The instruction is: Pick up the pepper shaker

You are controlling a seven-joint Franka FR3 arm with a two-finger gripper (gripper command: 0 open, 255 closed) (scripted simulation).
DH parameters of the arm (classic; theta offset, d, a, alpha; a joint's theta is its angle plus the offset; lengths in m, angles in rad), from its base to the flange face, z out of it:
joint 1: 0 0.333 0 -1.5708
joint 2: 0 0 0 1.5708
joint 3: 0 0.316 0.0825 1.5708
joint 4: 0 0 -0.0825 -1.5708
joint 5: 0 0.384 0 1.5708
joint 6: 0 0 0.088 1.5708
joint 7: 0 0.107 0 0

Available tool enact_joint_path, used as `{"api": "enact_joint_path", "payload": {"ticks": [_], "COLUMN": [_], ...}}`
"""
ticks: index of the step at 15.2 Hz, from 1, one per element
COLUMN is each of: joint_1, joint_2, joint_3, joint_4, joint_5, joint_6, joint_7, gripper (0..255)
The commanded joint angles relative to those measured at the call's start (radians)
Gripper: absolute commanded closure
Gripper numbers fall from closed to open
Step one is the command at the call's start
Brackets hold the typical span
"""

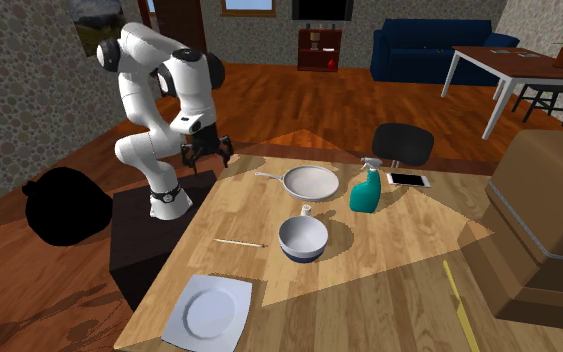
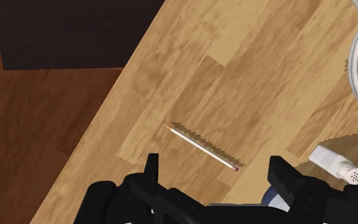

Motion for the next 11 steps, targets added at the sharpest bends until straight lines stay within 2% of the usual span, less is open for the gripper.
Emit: {"api": "enact_joint_path", "payload": {"ticks": [1,6,11], "joint_1": [0.004,-0.008,-0.042], "joint_2": [0.036,0.172,0.349], "joint_3": [0.052,0.183,0.317], "joint_4": [-0.001,0.043,0.124], "joint_5": [0.016,0.019,-0.044], "joint_6": [0.049,0.168,0.276], "joint_7": [0.064,0.222,0.406], "gripper": [0,0,0]}}
